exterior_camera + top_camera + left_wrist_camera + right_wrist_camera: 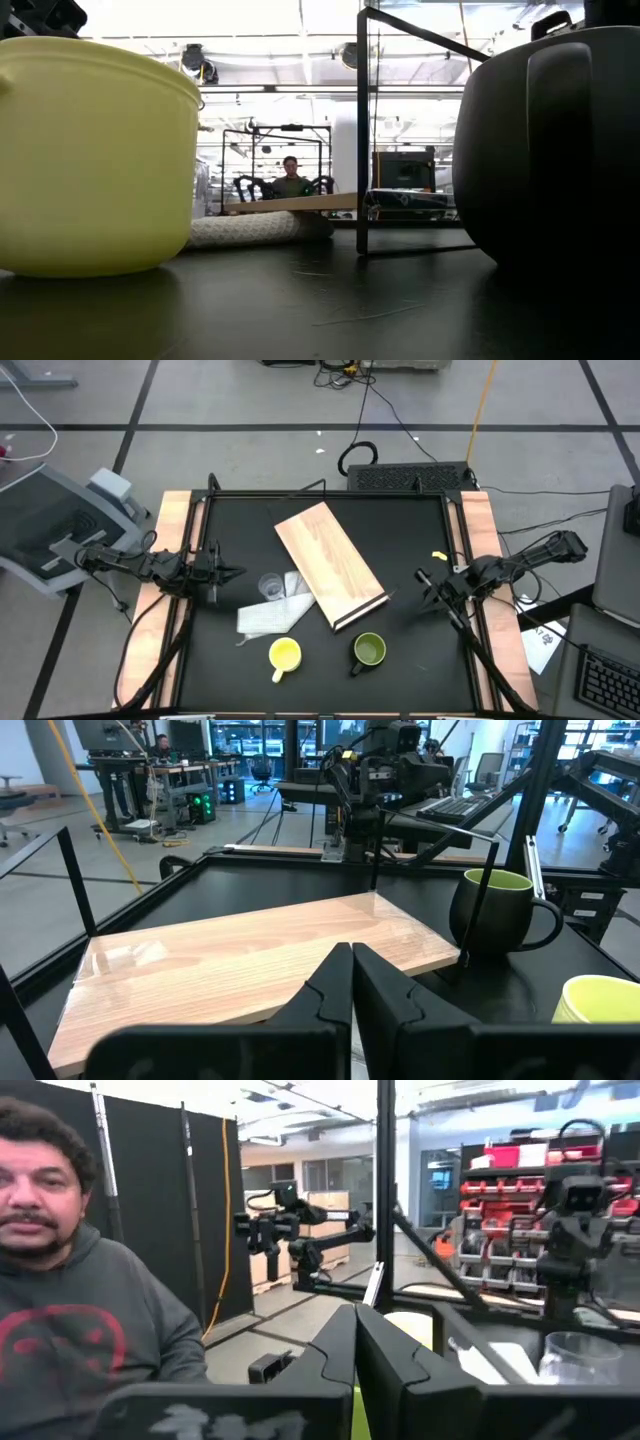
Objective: Stack small to large cups/mugs on shelf
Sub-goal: Put the black mug on the shelf
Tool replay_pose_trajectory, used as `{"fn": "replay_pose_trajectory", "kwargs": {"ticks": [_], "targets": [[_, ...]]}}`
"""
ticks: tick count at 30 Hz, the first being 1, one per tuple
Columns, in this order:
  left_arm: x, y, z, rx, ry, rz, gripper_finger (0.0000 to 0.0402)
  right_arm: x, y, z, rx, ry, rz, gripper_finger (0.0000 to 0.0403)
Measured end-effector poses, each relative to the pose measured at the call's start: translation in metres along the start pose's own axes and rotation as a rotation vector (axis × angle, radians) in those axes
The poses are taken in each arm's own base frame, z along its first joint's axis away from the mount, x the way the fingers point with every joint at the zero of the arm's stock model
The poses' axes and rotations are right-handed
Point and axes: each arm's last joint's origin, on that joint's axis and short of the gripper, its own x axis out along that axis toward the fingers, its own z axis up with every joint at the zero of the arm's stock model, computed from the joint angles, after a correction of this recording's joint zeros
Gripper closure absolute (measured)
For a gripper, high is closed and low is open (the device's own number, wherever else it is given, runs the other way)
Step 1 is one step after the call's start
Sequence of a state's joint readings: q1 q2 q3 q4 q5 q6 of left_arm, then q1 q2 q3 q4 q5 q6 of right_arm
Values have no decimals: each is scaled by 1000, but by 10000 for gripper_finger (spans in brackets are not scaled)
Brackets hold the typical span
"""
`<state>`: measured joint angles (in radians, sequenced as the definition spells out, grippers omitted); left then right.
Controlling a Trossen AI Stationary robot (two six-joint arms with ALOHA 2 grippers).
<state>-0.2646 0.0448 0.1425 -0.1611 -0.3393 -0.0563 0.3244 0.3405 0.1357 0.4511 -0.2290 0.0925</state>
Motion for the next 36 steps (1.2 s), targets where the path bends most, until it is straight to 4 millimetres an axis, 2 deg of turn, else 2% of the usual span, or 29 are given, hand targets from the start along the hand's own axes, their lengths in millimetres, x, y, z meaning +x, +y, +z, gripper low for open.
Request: {"fn": "replay_pose_trajectory", "kwargs": {"ticks": [4,11,25,31,36], "targets": [[0,0,0,0,0,0,392,5,-2,13,-5,-8,-55,403],[0,0,0,0,0,0,392,24,-6,31,-9,111,-133,403],[0,0,0,0,0,0,392,75,-2,78,-56,385,-72,403],[0,0,0,0,0,0,392,97,2,89,-60,488,-41,403],[0,0,0,0,0,0,392,120,5,86,-64,621,-38,403]]}}
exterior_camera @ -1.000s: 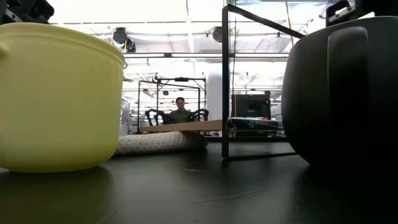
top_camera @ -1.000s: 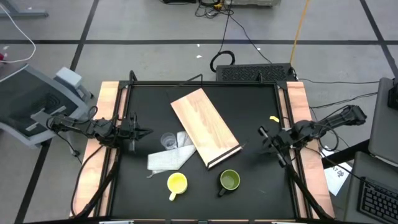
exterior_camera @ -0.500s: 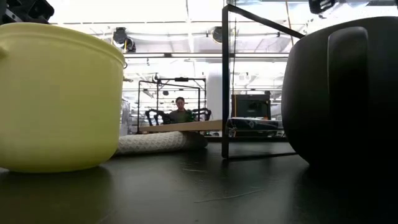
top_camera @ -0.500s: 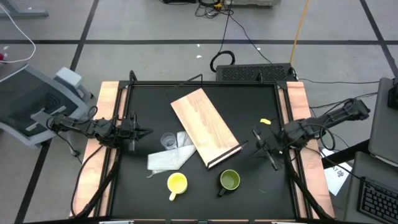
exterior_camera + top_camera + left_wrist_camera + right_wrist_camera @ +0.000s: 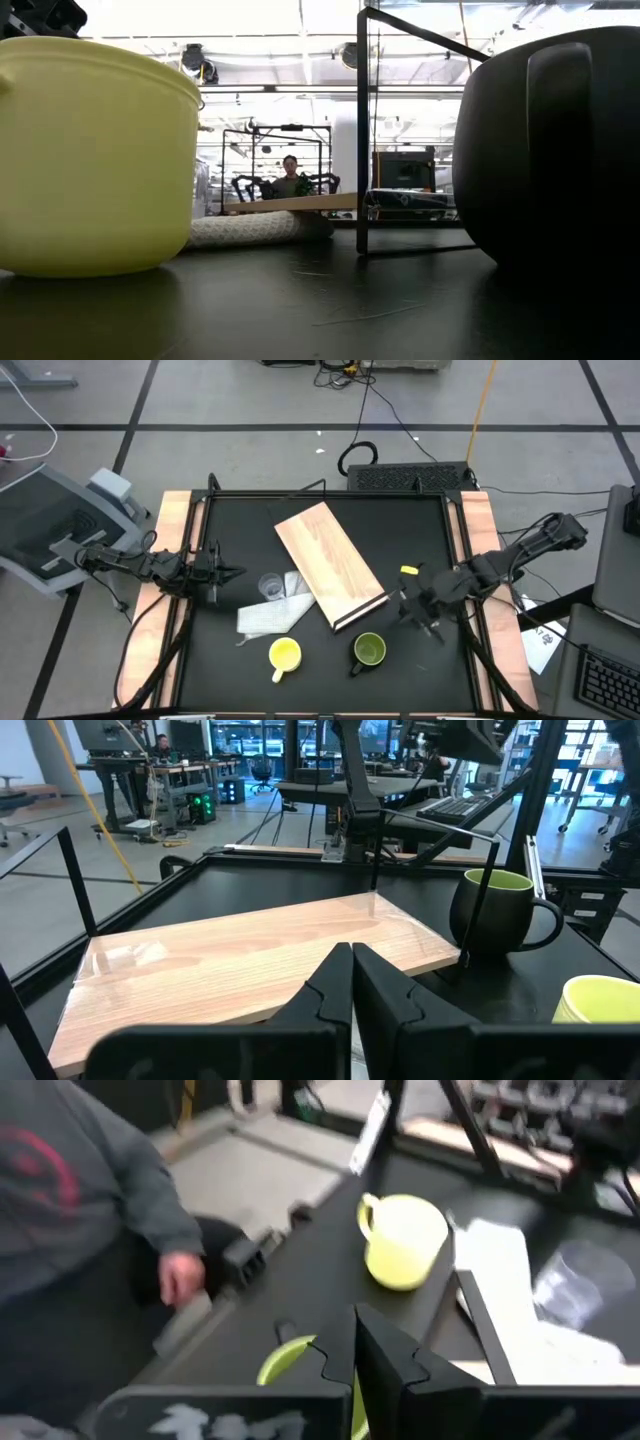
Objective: Stack small to large cups/mugs on shelf
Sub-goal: Put the black mug on the shelf
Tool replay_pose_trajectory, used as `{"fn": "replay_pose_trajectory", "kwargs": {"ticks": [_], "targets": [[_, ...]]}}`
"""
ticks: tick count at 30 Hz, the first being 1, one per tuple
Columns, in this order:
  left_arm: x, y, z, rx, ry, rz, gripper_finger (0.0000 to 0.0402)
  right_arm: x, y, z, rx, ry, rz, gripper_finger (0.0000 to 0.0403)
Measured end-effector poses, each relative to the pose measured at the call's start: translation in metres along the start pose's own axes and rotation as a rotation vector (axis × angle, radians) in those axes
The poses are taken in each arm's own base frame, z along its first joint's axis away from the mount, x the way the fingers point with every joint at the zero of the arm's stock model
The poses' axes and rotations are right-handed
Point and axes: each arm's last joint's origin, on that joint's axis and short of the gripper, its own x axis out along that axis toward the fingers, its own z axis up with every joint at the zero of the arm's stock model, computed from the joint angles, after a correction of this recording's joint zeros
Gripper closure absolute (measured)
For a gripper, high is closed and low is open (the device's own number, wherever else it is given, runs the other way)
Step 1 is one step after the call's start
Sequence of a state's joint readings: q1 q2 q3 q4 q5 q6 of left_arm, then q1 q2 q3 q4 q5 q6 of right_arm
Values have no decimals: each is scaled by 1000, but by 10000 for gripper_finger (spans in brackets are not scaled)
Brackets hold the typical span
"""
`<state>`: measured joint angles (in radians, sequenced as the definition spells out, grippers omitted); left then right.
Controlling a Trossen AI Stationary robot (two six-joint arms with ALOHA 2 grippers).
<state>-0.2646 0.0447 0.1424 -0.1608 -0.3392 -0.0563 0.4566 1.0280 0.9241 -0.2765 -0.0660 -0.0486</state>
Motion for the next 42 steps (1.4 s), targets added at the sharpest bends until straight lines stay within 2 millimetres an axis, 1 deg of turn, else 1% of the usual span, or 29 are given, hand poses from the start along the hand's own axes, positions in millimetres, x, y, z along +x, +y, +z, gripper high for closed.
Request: {"fn": "replay_pose_trajectory", "kwargs": {"ticks": [4,7,11,15,19,26,32,36,38,42], "targets": [[0,0,0,0,0,0,392,18,1,5,19,137,-90,403],[0,0,0,0,0,0,392,32,3,7,9,221,-124,403],[0,0,0,0,0,0,392,52,12,9,-44,307,-95,403],[0,0,0,0,0,0,392,65,20,7,-90,346,-92,403],[0,0,0,0,0,0,392,73,23,3,-155,376,-72,403],[0,0,0,0,0,0,392,82,23,-8,-284,470,-40,403],[0,0,0,0,0,0,392,88,23,-12,-370,491,-15,403],[0,0,0,0,0,0,392,88,27,-12,-422,494,7,403],[0,0,0,0,0,0,392,88,29,-13,-403,496,6,403],[0,0,0,0,0,0,392,87,28,-11,-271,478,-34,403]]}}
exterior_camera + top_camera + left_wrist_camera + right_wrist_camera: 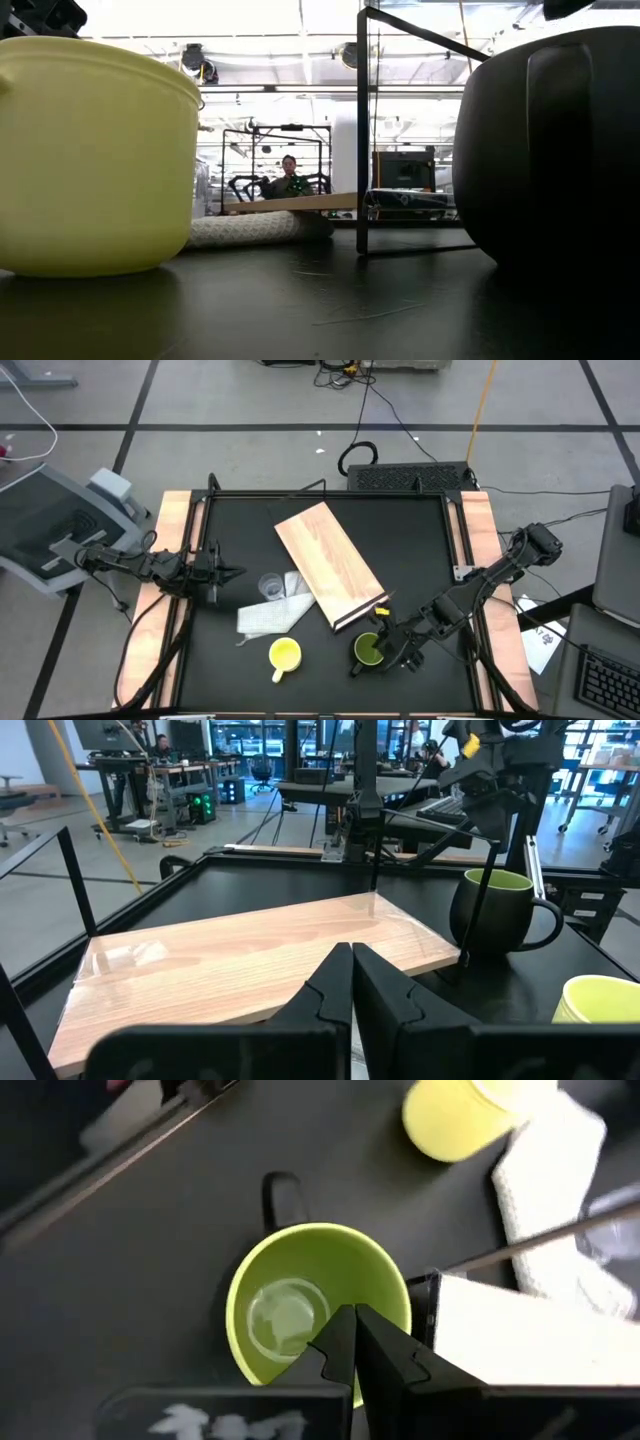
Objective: Stack small to large cups/mugs on shelf
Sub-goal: Put the black mug on the shelf
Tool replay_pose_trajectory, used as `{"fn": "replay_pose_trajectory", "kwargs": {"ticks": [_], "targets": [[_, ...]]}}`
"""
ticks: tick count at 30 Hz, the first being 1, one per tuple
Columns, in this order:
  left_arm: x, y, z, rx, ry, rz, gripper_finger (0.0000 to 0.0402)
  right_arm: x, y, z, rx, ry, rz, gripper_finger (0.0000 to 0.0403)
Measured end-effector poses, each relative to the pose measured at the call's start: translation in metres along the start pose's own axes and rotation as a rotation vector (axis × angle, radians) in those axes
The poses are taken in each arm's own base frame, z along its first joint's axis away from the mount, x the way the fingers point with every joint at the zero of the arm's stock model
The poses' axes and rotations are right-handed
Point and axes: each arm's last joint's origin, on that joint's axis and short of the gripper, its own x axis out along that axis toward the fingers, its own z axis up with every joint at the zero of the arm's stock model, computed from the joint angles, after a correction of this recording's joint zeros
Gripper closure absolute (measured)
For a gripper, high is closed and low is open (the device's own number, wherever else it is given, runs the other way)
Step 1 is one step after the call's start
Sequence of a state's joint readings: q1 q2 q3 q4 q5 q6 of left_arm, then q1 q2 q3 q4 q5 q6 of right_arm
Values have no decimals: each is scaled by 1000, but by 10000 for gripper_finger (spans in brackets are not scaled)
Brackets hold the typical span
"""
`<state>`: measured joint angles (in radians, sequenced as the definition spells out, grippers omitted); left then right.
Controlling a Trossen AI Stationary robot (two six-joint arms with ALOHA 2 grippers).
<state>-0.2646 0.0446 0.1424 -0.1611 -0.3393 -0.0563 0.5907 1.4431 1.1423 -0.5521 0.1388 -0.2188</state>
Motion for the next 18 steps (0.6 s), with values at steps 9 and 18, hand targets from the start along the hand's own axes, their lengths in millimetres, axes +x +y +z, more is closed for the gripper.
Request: {"fn": "replay_pose_trajectory", "kwargs": {"ticks": [9,18], "targets": [[0,0,0,0,0,0,392,-9,7,1,228,71,-125,403],[0,0,0,0,0,0,392,-38,10,32,635,-63,-116,403]]}}
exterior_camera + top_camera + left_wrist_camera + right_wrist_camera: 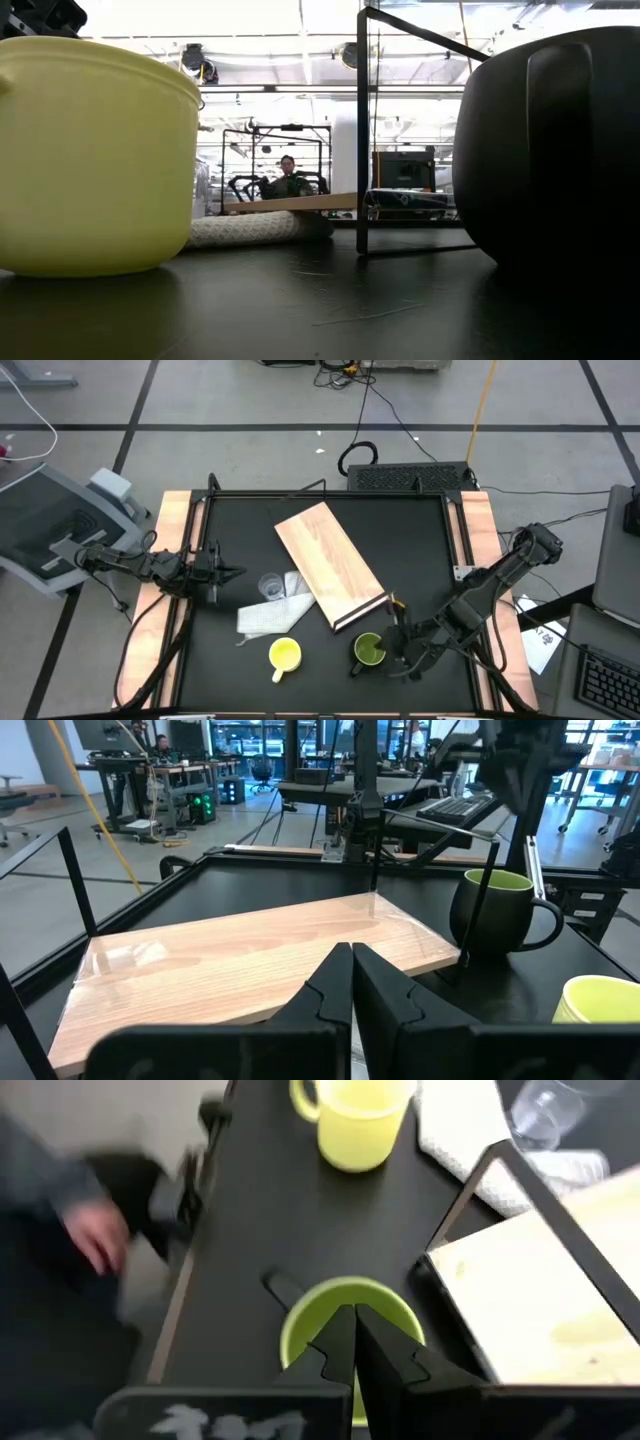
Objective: Stack small to large cups/mugs on shelf
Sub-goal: Put the black mug on the shelf
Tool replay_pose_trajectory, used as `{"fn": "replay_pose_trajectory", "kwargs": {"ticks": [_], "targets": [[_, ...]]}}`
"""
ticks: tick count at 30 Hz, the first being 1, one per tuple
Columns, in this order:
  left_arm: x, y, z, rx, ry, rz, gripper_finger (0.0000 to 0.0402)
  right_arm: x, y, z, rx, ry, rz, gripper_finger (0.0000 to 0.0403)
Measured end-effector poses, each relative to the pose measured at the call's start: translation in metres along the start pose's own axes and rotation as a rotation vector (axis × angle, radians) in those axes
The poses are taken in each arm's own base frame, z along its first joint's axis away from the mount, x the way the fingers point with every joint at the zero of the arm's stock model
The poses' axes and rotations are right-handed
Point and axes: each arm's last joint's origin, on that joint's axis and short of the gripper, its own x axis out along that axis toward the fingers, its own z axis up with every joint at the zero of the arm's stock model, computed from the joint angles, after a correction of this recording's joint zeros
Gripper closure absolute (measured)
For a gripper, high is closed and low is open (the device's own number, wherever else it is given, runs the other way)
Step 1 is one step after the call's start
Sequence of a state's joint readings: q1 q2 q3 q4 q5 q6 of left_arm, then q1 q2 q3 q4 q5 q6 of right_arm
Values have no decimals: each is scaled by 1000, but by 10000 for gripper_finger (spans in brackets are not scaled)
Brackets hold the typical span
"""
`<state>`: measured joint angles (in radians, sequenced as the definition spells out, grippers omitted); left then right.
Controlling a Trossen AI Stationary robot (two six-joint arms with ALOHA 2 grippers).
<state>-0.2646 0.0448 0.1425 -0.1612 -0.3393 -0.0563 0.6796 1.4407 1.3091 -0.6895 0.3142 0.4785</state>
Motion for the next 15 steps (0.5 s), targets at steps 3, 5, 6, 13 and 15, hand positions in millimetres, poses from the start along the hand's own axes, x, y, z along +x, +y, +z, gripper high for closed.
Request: {"fn": "replay_pose_trajectory", "kwargs": {"ticks": [3,5,6,13,15], "targets": [[0,0,0,0,0,0,392,-2,0,2,124,-4,1,403],[0,0,0,0,0,0,392,-1,-1,1,203,6,-6,403],[0,0,0,0,-1,0,392,-1,-2,1,247,14,-12,403],[0,0,0,0,0,0,392,2,-8,-9,432,110,-95,403],[0,0,0,0,0,0,392,2,-10,-14,469,164,-115,403]]}}
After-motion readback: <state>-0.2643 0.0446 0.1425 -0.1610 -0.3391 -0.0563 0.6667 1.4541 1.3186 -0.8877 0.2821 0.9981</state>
